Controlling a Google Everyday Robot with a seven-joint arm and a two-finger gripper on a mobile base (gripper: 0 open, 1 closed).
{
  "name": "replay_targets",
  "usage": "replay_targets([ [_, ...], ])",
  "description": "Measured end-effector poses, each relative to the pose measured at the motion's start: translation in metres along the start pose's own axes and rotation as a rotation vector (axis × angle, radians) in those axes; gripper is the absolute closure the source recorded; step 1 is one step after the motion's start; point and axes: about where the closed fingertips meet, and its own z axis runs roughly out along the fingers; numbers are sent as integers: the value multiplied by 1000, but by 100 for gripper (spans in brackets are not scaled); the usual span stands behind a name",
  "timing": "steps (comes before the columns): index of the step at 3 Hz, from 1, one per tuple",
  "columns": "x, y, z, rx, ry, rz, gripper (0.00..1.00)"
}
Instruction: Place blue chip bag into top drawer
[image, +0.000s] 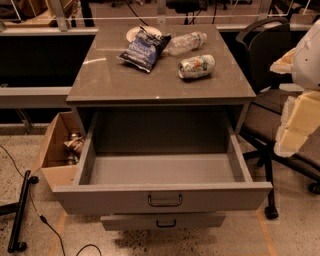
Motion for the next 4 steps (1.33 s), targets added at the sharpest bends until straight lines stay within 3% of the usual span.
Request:
replay_targets([
  [1,-1,-1,-1,10,-12,6,0],
  [2,-11,-21,24,29,-142,64,0],
  [3,-41,-65,77,12,-395,147,0],
  [4,-79,-115,114,39,-564,243,0],
])
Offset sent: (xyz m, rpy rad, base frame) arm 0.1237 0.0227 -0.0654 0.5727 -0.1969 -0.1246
